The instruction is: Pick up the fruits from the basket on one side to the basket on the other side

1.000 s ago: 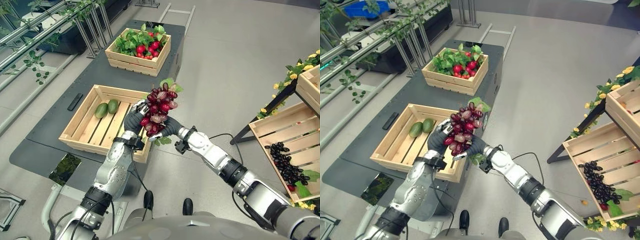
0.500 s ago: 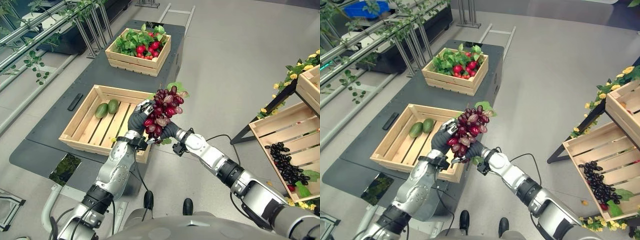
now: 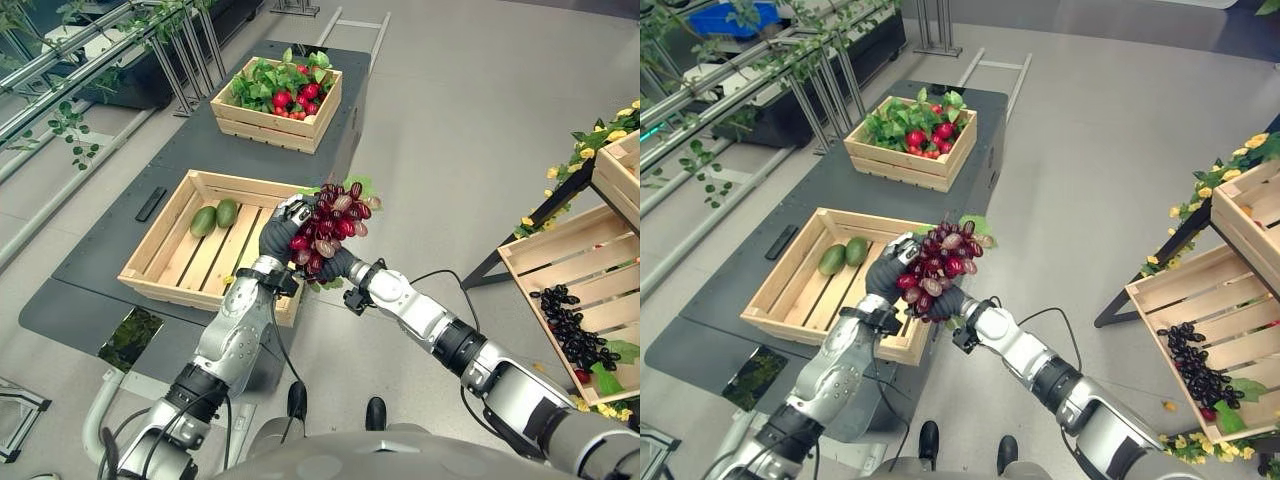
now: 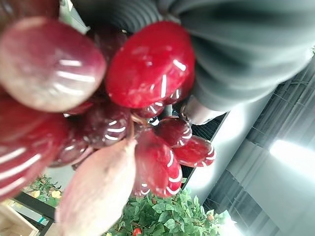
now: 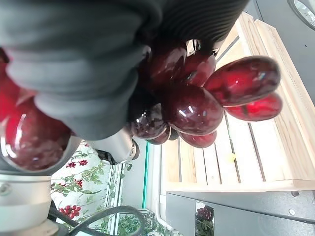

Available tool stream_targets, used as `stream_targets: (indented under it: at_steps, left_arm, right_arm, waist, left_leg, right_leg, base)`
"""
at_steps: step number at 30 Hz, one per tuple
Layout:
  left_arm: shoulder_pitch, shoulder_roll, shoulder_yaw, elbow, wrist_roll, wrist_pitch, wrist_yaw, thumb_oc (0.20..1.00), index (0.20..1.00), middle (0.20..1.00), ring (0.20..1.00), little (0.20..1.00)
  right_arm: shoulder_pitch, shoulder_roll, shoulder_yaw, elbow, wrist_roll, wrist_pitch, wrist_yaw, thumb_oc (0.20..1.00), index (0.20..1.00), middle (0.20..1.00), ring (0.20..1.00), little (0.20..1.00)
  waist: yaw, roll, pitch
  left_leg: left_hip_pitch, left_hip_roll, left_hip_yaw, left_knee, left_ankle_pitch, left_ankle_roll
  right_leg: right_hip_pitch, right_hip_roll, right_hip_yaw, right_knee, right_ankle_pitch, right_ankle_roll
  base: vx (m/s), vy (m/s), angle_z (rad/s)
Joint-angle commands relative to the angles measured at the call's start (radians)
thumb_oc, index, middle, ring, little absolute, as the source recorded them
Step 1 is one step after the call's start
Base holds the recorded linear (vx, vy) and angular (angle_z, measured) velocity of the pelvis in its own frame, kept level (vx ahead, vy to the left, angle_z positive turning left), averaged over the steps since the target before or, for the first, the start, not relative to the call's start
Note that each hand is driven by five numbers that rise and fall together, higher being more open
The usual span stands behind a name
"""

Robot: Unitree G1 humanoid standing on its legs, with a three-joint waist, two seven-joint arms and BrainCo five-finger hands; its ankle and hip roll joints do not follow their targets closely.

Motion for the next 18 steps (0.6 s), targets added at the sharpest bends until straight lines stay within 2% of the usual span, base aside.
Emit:
stream_targets:
  at_steps: [1, 5, 6, 7, 8, 18]
  left_arm:
    - [-0.124, -0.056, -0.095, 0.007, -0.019, -0.053, -0.029, 0.2, 0.2, 0.2, 0.2, 0.2]
    - [-0.123, -0.056, -0.095, 0.008, -0.016, -0.055, -0.026, 0.2, 0.2, 0.2, 0.2, 0.2]
    - [-0.121, -0.055, -0.093, 0.009, -0.015, -0.055, -0.025, 0.269, 0.269, 0.269, 0.269, 0.269]
    - [-0.12, -0.054, -0.092, 0.009, -0.011, -0.056, -0.024, 0.501, 0.501, 0.501, 0.501, 0.501]
    - [-0.12, -0.054, -0.091, 0.009, -0.01, -0.056, -0.023, 1.0, 1.0, 1.0, 1.0, 1.0]
    - [-0.112, -0.05, -0.078, -0.001, 0.011, -0.064, -0.015, 1.0, 1.0, 1.0, 1.0, 1.0]
  right_arm:
    - [-0.126, 0.155, 0.008, -0.01, 0.033, -0.078, 0.0, 0.2, 0.2, 0.2, 0.2, 0.2]
    - [-0.121, 0.154, 0.006, -0.01, 0.035, -0.08, -0.003, 0.2, 0.2, 0.2, 0.2, 0.2]
    - [-0.121, 0.152, 0.004, -0.01, 0.032, -0.081, -0.004, 0.2, 0.2, 0.2, 0.2, 0.2]
    - [-0.119, 0.15, 0.002, -0.009, 0.033, -0.081, -0.005, 0.2, 0.2, 0.2, 0.2, 0.2]
    - [-0.117, 0.149, 0.0, -0.005, 0.032, -0.081, -0.007, 0.2, 0.2, 0.2, 0.2, 0.2]
    - [-0.109, 0.149, -0.007, 0.0, 0.035, -0.084, -0.008, 0.2, 0.2, 0.2, 0.2, 0.2]
  waist:
    - [0.014, -0.062, -0.022]
    - [0.013, -0.063, -0.024]
    - [0.013, -0.062, -0.024]
    - [0.013, -0.062, -0.025]
    - [0.013, -0.062, -0.025]
    - [0.016, -0.066, -0.029]
  left_leg:
    - [0.053, -0.001, 0.003, 0.001, -0.137, -0.013]
    - [0.055, 0.001, 0.004, 0.001, -0.138, -0.014]
    - [0.055, 0.001, 0.004, 0.001, -0.138, -0.014]
    - [0.056, 0.002, 0.004, 0.001, -0.138, -0.014]
    - [0.057, 0.002, 0.004, 0.001, -0.138, -0.015]
    - [0.062, 0.004, 0.004, 0.001, -0.14, -0.016]
  right_leg:
    - [-0.016, -0.088, 0.006, 0.003, -0.021, 0.106]
    - [-0.015, -0.087, 0.006, 0.003, -0.022, 0.106]
    - [-0.014, -0.086, 0.006, 0.003, -0.023, 0.106]
    - [-0.013, -0.086, 0.007, 0.003, -0.023, 0.106]
    - [-0.012, -0.085, 0.006, 0.003, -0.024, 0.106]
    - [-0.005, -0.083, 0.005, 0.003, -0.028, 0.104]
  base:
    - [0.0, 0.0, 0.0]
    - [0.0, 0.0, 0.0]
    - [0.0, 0.0, 0.0]
    - [0.0, 0.0, 0.0]
    - [0.0, 0.0, 0.0]
    - [0.0, 0.0, 0.0]
